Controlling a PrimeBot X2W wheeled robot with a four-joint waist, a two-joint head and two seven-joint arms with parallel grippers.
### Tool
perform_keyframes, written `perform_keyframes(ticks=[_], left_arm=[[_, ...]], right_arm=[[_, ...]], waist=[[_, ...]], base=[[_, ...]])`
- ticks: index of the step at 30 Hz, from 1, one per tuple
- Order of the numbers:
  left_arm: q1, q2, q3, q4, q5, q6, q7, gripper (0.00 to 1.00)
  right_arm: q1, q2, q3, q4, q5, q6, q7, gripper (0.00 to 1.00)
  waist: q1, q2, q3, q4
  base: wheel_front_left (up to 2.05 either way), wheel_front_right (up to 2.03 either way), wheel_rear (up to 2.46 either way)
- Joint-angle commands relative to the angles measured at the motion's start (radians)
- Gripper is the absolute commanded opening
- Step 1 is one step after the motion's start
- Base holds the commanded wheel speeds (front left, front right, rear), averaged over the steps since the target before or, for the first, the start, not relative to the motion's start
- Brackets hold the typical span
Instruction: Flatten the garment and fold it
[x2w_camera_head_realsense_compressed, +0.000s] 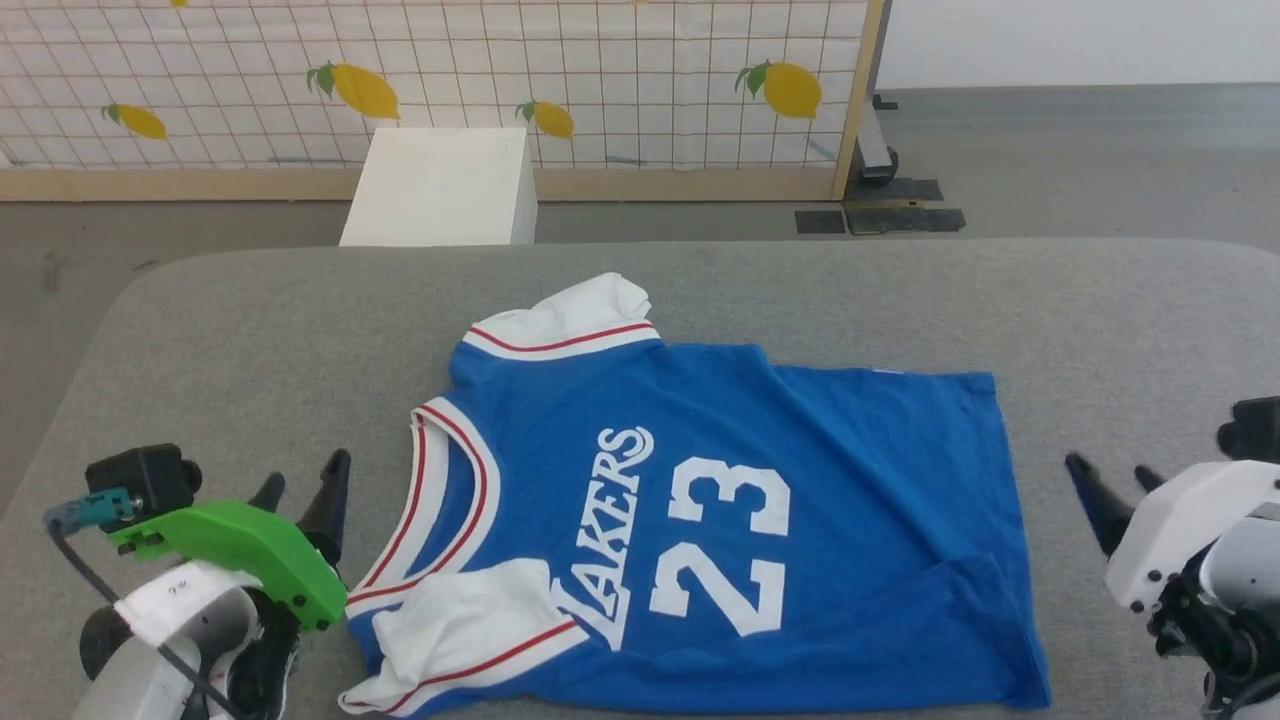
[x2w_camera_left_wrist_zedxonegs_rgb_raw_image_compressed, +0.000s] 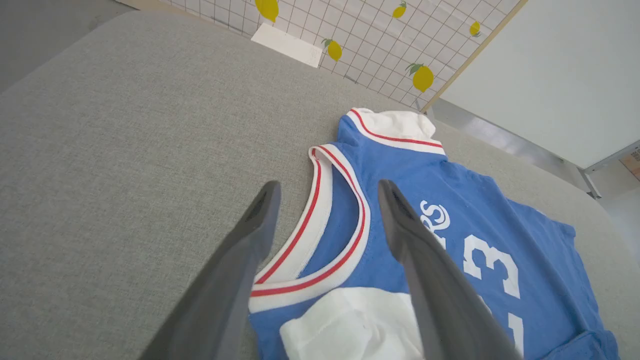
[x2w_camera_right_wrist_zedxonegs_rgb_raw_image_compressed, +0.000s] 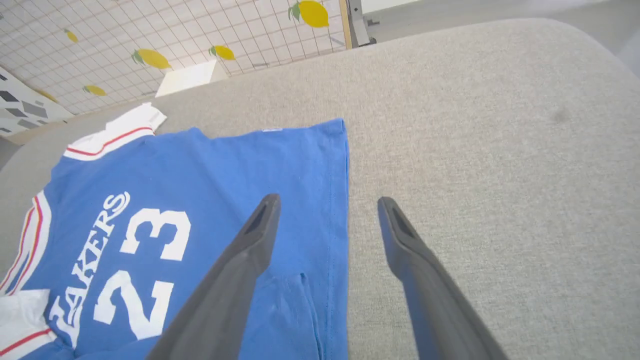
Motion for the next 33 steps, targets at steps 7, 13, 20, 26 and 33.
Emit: perform_keyframes(ticks=[7, 13, 20, 26, 33], left_arm=[[-0.002, -0.033, 0.015, 0.069, 0.075, -0.105, -0.24, 1.0], [-0.009, -0.053, 0.011, 0.115, 0.085, -0.139, -0.308, 1.0], [-0.115, -0.067, -0.006, 0.151, 0.094, -0.164, -0.305, 1.0], [-0.313, -0.082, -0.042, 0.242, 0.104, -0.201, -0.242, 1.0], [-0.617, -0.107, -0.088, 0.418, 0.13, -0.253, -0.154, 1.0]], right_arm=[[-0.006, -0.018, 0.0, 0.018, 0.03, -0.001, -0.168, 1.0], [-0.006, -0.02, 0.01, 0.029, 0.045, -0.001, -0.229, 1.0], [-0.051, -0.025, 0.022, 0.028, 0.051, -0.001, -0.235, 1.0], [-0.115, -0.022, 0.039, 0.017, 0.049, -0.001, -0.234, 1.0], [-0.185, -0.014, 0.068, 0.004, 0.042, -0.001, -0.226, 1.0]], waist=[[0.0, 0.0, 0.001, -0.004], [0.0, 0.0, 0.026, -0.01], [0.0, 0.0, 0.103, -0.01], [0.0, 0.0, 0.192, -0.017], [0.0, 0.0, 0.311, -0.043]], base=[[0.0, 0.0, 0.0], [0.0, 0.0, 0.0], [0.0, 0.0, 0.0], [0.0, 0.0, 0.0], [0.0, 0.0, 0.0]])
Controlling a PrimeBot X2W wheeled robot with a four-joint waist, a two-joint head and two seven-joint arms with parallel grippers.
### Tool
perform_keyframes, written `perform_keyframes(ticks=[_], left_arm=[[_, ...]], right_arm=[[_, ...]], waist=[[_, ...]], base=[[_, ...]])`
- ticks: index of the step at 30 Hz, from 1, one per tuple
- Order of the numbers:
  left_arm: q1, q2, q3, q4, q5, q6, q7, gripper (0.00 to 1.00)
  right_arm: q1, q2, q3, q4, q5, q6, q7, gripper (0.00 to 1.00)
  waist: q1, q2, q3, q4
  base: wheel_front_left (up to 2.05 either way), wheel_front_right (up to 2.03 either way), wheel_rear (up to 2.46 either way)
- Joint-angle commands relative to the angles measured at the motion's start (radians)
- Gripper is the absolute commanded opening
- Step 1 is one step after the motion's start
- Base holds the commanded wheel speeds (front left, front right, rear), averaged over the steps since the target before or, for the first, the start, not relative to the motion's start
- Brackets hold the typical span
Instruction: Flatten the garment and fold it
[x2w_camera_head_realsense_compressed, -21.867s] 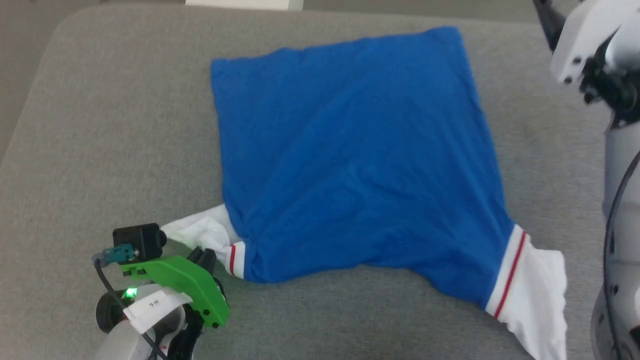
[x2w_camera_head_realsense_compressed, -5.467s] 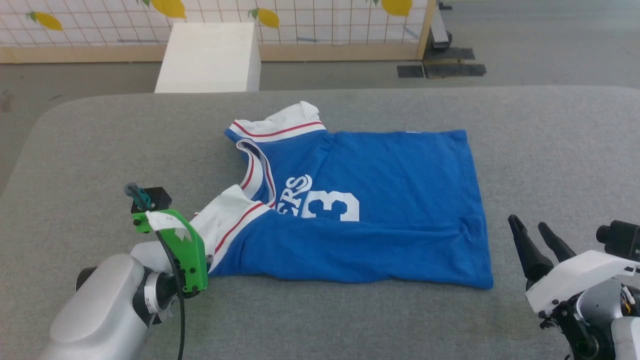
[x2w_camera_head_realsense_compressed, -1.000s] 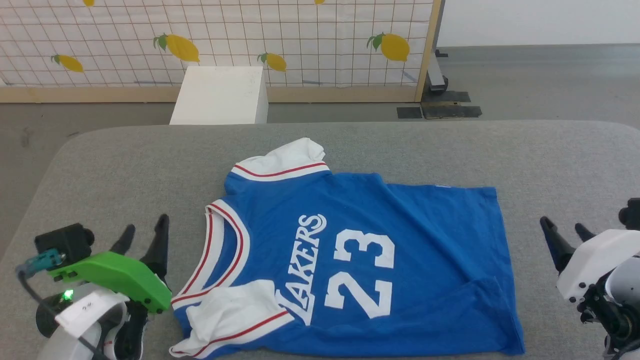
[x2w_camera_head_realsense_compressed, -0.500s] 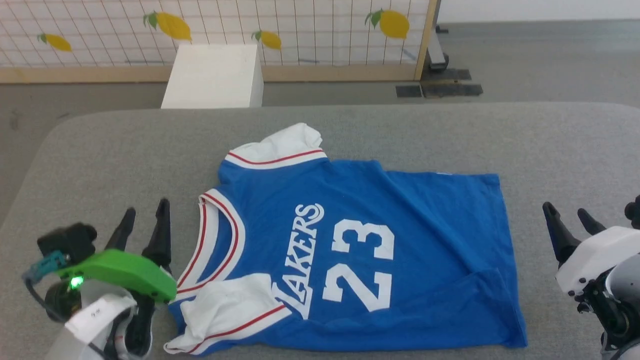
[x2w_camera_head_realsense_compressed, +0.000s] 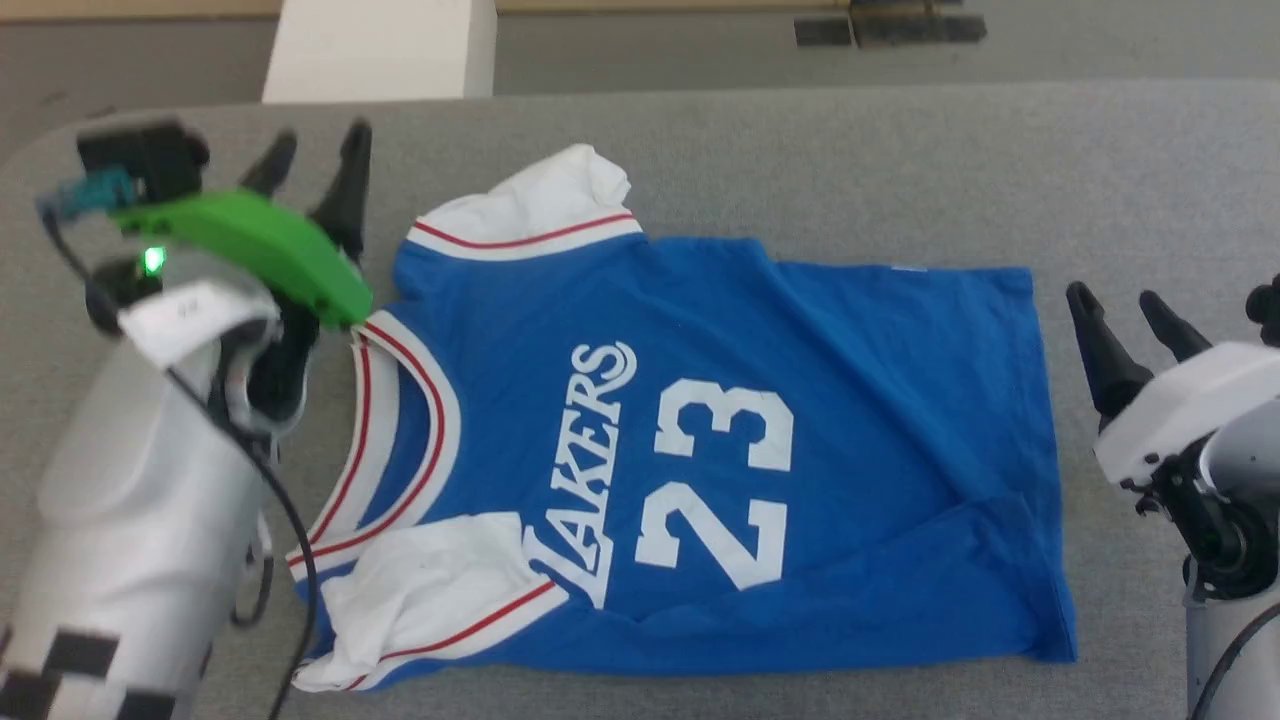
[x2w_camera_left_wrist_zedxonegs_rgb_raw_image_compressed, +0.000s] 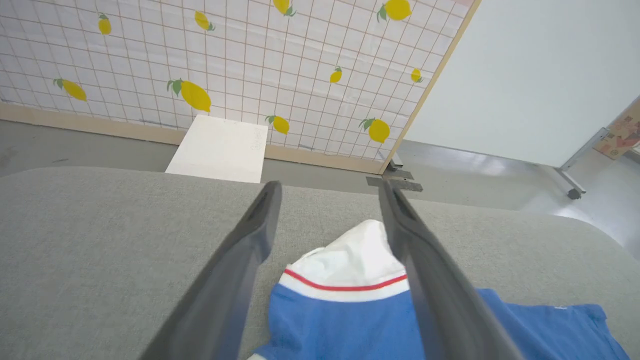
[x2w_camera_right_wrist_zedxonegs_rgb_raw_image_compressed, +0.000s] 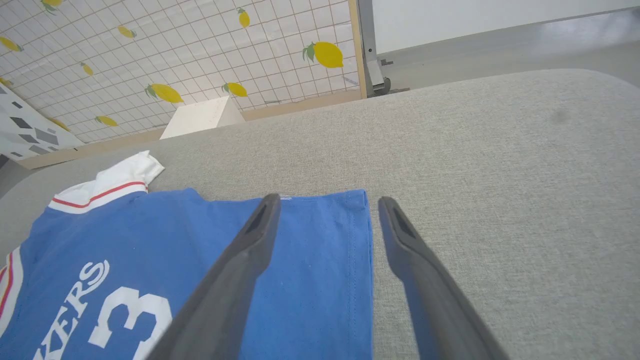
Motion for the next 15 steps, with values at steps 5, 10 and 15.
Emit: perform_keyframes(ticks=[5, 10, 15], left_arm=[[-0.22, -0.027, -0.034, 0.139, 0.026, -0.029, 0.098, 1.0], [-0.377, -0.038, -0.074, 0.267, 0.028, -0.02, 0.27, 1.0], [-0.49, -0.034, -0.136, 0.37, 0.053, 0.014, 0.49, 1.0]], right_arm=[[-0.049, 0.013, 0.023, -0.013, -0.005, -0.001, -0.001, 1.0], [-0.065, 0.02, 0.035, -0.017, -0.009, -0.001, 0.0, 1.0], [-0.068, 0.027, 0.037, -0.023, -0.011, -0.001, -0.003, 1.0]], waist=[[-0.0001, 0.0, 0.151, -0.051], [-0.0001, 0.0, 0.209, -0.08], [-0.0001, 0.0, 0.252, -0.107]], base=[[0.0, 0.0, 0.0], [0.0, 0.0, 0.0], [0.0, 0.0, 0.0]])
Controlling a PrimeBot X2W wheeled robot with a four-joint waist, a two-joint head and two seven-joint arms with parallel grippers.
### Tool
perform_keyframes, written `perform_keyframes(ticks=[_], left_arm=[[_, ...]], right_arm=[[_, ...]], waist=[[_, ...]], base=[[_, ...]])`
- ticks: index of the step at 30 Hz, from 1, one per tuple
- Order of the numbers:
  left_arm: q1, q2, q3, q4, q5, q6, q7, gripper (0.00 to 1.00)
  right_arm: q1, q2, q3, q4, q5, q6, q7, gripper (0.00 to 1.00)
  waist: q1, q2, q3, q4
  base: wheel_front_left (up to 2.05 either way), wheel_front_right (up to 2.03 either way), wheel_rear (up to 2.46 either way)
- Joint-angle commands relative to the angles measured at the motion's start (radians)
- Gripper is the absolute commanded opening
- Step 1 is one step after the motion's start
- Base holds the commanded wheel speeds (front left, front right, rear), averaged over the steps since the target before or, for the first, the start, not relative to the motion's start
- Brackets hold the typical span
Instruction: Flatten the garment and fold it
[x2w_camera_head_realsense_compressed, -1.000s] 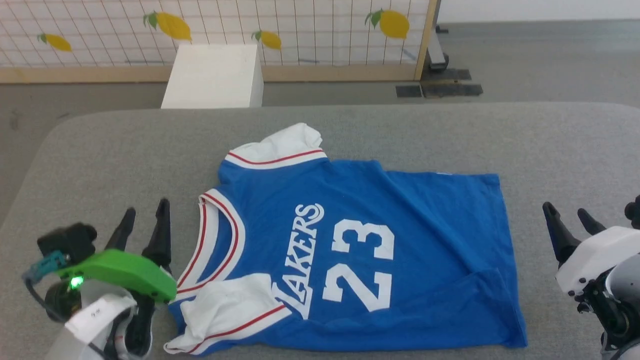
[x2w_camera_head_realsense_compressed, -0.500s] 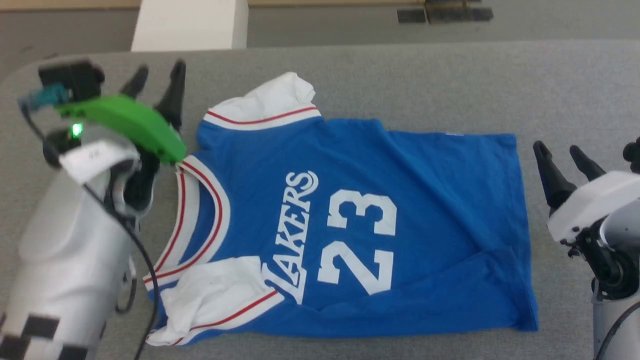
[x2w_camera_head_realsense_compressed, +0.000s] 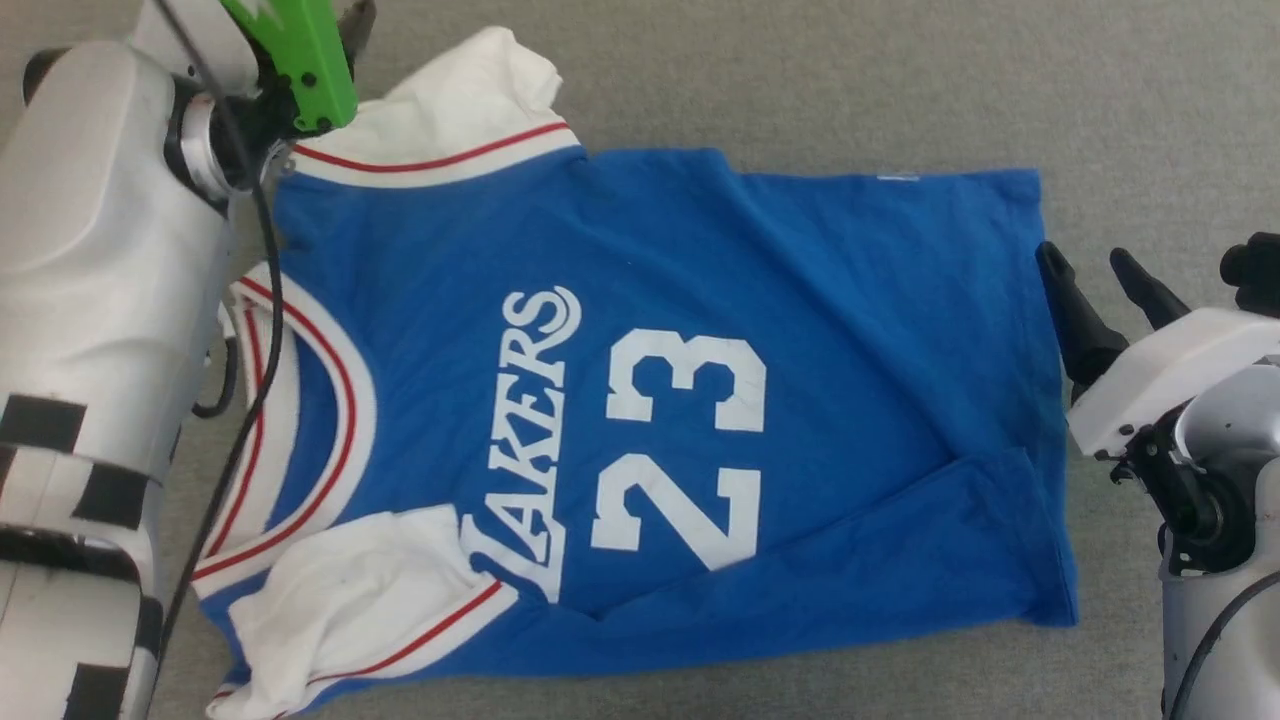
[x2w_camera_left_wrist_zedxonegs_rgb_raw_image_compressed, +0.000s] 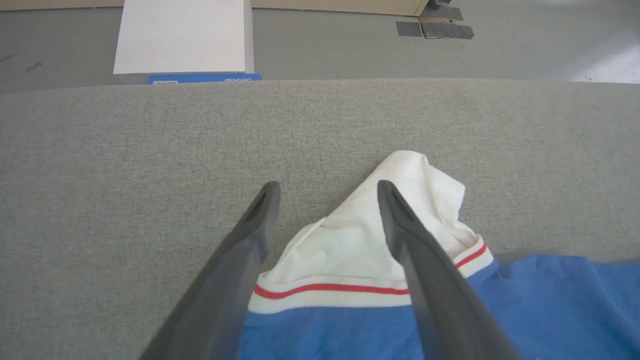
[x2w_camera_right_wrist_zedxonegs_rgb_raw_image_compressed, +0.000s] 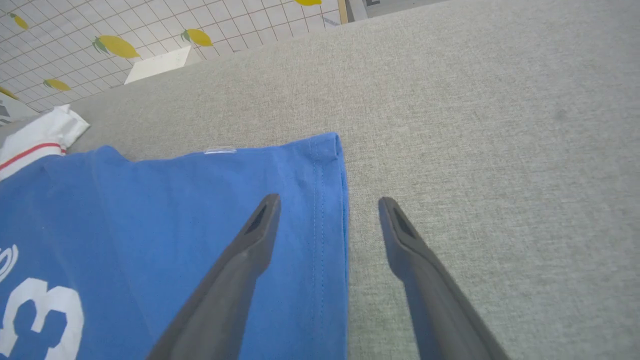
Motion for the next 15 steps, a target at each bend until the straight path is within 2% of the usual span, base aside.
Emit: perform_keyframes(ticks=[1, 4, 8, 15], left_arm=[[-0.025, 0.004, -0.014, 0.016, 0.014, 0.009, 0.04, 1.0], [-0.056, 0.006, -0.05, 0.055, 0.025, 0.022, 0.159, 1.0], [-0.075, 0.007, -0.084, 0.07, 0.035, 0.033, 0.265, 1.0], [-0.076, 0.018, -0.119, 0.05, 0.051, 0.053, 0.346, 1.0]], right_arm=[[-0.017, 0.004, -0.002, -0.007, -0.005, -0.001, -0.004, 1.0], [-0.012, 0.006, -0.005, -0.012, -0.008, -0.001, -0.004, 1.0], [-0.006, 0.007, -0.012, -0.021, -0.014, -0.001, -0.001, 1.0], [-0.005, 0.012, -0.018, -0.033, -0.016, -0.001, 0.003, 1.0]], waist=[[-0.0002, 0.0, 0.05, -0.044], [-0.0002, 0.0, 0.065, -0.055], [-0.0002, 0.0, 0.081, -0.064], [-0.0002, 0.0, 0.106, -0.067]], base=[[0.0, 0.0, 0.0], [0.0, 0.0, 0.0], [0.0, 0.0, 0.0], [0.0, 0.0, 0.0]])
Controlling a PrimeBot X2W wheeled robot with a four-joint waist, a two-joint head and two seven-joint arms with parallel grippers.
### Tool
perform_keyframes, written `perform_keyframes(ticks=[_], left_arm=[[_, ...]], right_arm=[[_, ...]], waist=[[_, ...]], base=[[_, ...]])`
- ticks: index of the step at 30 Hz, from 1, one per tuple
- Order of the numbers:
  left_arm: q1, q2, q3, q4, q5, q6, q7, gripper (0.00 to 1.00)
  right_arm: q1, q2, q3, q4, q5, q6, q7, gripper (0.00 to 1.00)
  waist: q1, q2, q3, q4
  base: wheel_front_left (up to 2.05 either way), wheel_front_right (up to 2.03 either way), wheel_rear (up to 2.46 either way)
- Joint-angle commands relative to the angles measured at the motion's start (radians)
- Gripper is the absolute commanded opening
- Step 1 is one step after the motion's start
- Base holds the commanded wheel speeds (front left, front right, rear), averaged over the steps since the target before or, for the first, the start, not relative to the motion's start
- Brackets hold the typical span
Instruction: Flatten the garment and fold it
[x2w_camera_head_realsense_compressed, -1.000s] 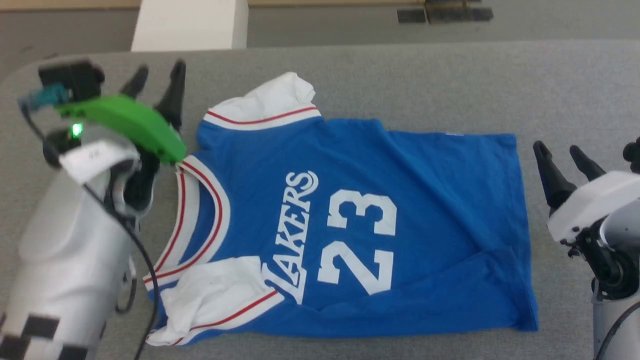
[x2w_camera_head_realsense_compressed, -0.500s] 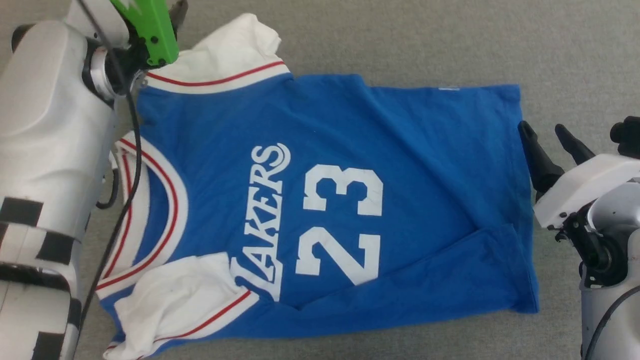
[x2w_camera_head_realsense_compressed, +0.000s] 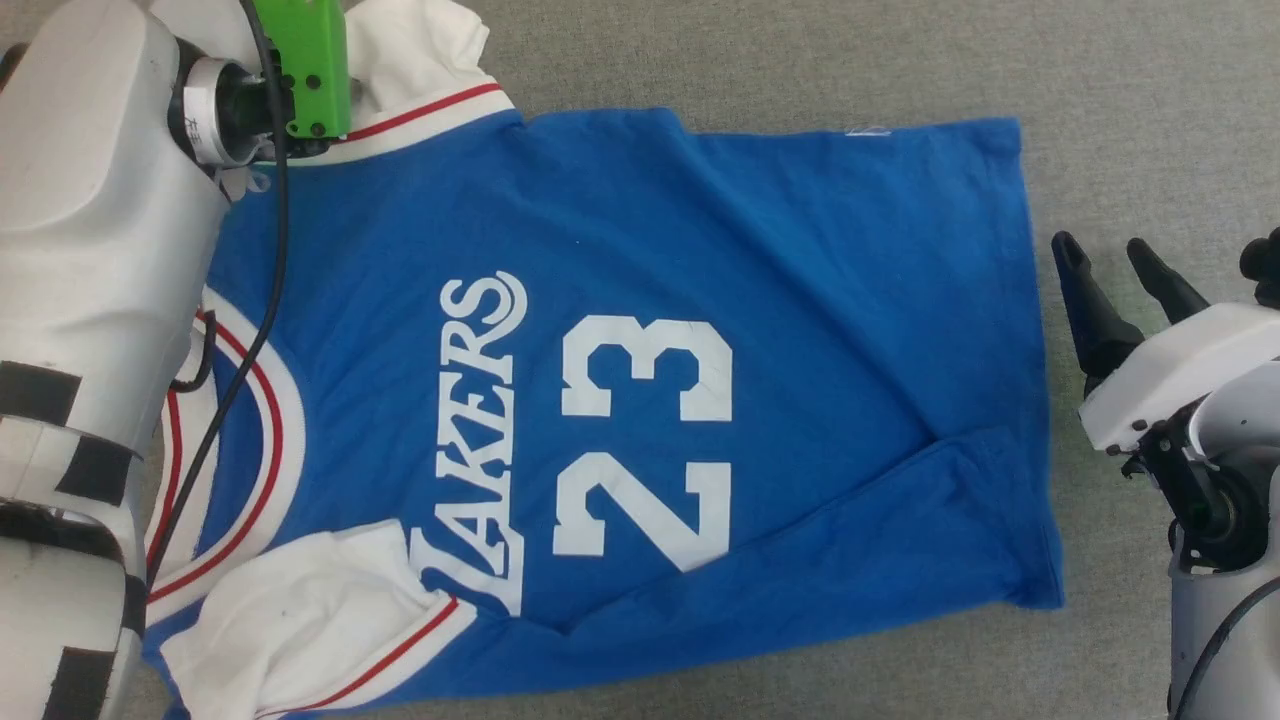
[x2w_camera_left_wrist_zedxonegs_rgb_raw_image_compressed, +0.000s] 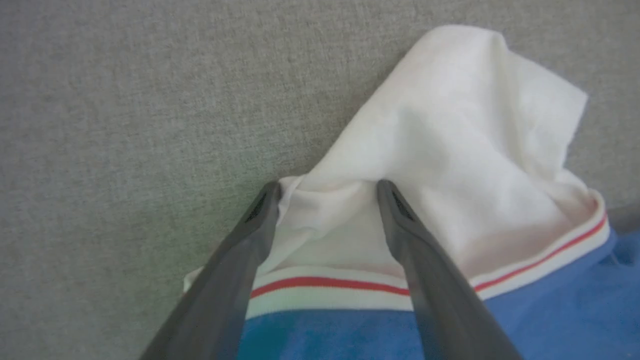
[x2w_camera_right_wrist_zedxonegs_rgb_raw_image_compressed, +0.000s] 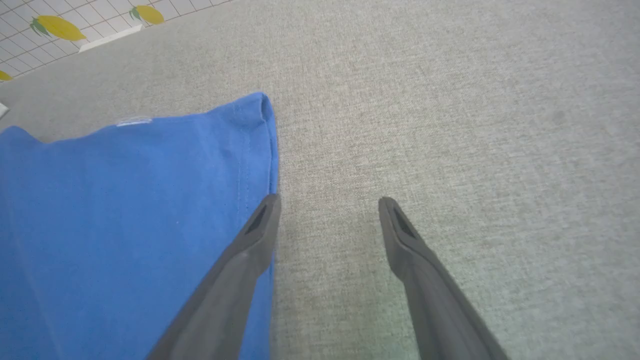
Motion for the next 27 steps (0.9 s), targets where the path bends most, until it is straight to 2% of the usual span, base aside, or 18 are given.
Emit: perform_keyframes(ticks=[1, 3, 5, 6, 7, 11, 20, 27], left_arm=[[0.003, 0.006, -0.015, -0.004, 0.007, 0.005, 0.016, 1.0], [0.007, 0.011, -0.02, -0.012, 0.007, 0.004, 0.032, 1.0], [0.011, 0.015, -0.021, -0.02, 0.001, 0.001, 0.044, 0.35], [0.014, 0.016, -0.021, -0.024, -0.003, 0.002, 0.054, 0.05], [0.016, 0.017, -0.02, -0.028, -0.007, 0.004, 0.06, 0.0], [0.027, 0.019, -0.012, -0.049, -0.028, 0.005, 0.081, 0.0], [0.057, 0.014, 0.019, -0.088, -0.071, -0.001, 0.05, 0.0], [0.058, 0.02, 0.031, -0.118, -0.089, -0.001, 0.05, 0.0]], right_arm=[[-0.005, 0.009, 0.0, -0.006, -0.006, -0.001, 0.002, 1.0], [-0.005, 0.01, 0.0, -0.006, -0.006, -0.001, 0.002, 1.0], [-0.004, 0.01, 0.001, -0.007, -0.005, -0.001, 0.001, 1.0], [-0.004, 0.011, 0.0, -0.007, -0.005, -0.001, 0.0, 1.0], [-0.004, 0.011, 0.0, -0.007, -0.006, -0.001, 0.0, 1.0], [-0.007, 0.012, -0.003, -0.01, -0.01, -0.001, -0.001, 1.0], [-0.046, -0.005, -0.008, -0.021, -0.022, -0.001, 0.036, 1.0], [-0.178, -0.051, 0.029, -0.038, -0.028, -0.001, 0.229, 1.0]], waist=[[-0.0001, -0.0001, 0.012, -0.002], [-0.0001, -0.0001, 0.017, -0.002], [-0.0001, -0.0001, 0.02, -0.002], [-0.0001, -0.0001, 0.021, -0.002], [-0.0001, -0.0001, 0.022, -0.002], [-0.0001, -0.0001, 0.023, -0.002], [-0.0001, -0.0001, 0.001, 0.006], [-0.0001, -0.0001, -0.01, 0.025]], base=[[0.0, 0.0, 0.0], [0.0, 0.0, 0.0], [0.0, 0.0, 0.0], [0.0, 0.0, 0.0], [0.0, 0.0, 0.0], [0.0, 0.0, 0.0], [0.0, 0.0, 0.0], [0.0, 0.0, 0.0]])
